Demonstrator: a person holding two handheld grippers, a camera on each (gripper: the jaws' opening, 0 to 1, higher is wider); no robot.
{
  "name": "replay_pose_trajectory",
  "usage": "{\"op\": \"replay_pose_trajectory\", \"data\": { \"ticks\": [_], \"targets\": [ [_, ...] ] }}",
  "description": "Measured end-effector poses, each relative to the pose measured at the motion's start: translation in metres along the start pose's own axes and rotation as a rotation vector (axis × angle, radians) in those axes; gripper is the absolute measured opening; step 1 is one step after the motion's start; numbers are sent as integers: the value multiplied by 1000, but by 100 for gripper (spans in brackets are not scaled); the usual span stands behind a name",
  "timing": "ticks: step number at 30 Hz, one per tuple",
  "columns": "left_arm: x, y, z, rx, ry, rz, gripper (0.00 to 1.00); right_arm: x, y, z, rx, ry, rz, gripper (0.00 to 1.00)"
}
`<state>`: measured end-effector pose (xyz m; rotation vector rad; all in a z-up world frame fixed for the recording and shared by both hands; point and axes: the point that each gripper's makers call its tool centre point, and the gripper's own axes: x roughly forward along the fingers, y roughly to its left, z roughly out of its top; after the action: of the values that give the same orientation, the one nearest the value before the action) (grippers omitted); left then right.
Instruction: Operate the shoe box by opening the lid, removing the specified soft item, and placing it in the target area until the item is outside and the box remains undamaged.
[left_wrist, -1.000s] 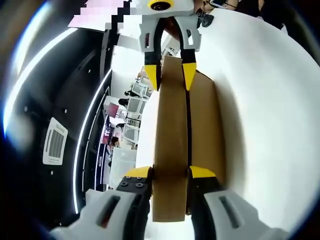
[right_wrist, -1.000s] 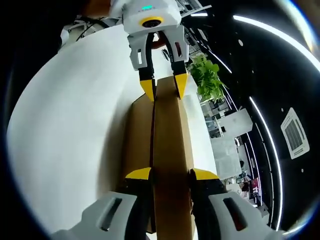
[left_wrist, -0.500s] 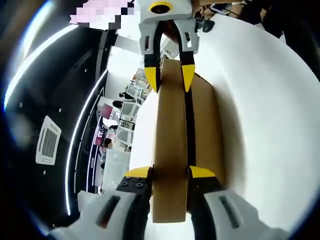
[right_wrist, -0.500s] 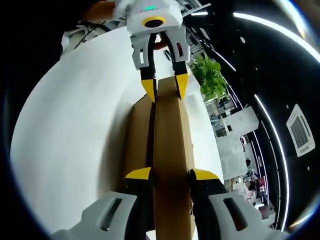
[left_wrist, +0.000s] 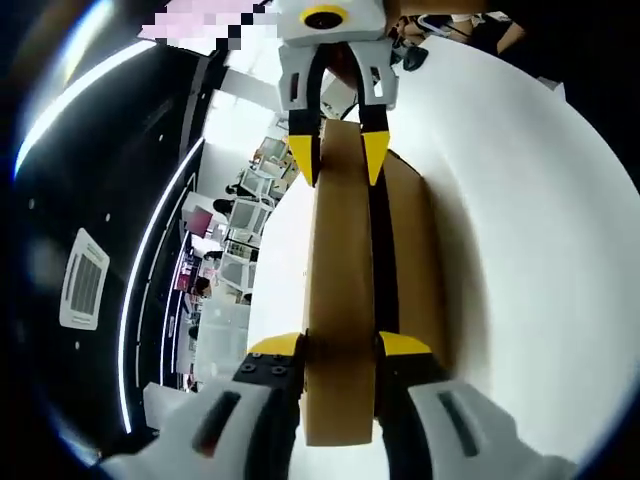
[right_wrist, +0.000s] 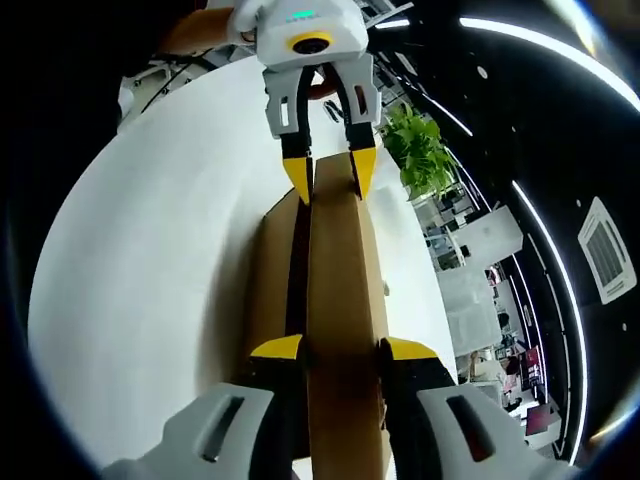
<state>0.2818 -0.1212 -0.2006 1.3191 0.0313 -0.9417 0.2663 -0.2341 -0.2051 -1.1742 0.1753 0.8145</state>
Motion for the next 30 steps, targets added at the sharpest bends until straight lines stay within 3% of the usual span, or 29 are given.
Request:
{"op": "replay_pose_trajectory", "data": {
  "ticks": [21, 30],
  "targets": [
    [0, 12, 0, -8, -17, -63, 28, 0, -8, 5, 8, -1, -2, 29],
    [1, 19, -3, 10, -13, -42, 28, -2, -15, 9, 13, 1, -11, 29]
  ]
}}
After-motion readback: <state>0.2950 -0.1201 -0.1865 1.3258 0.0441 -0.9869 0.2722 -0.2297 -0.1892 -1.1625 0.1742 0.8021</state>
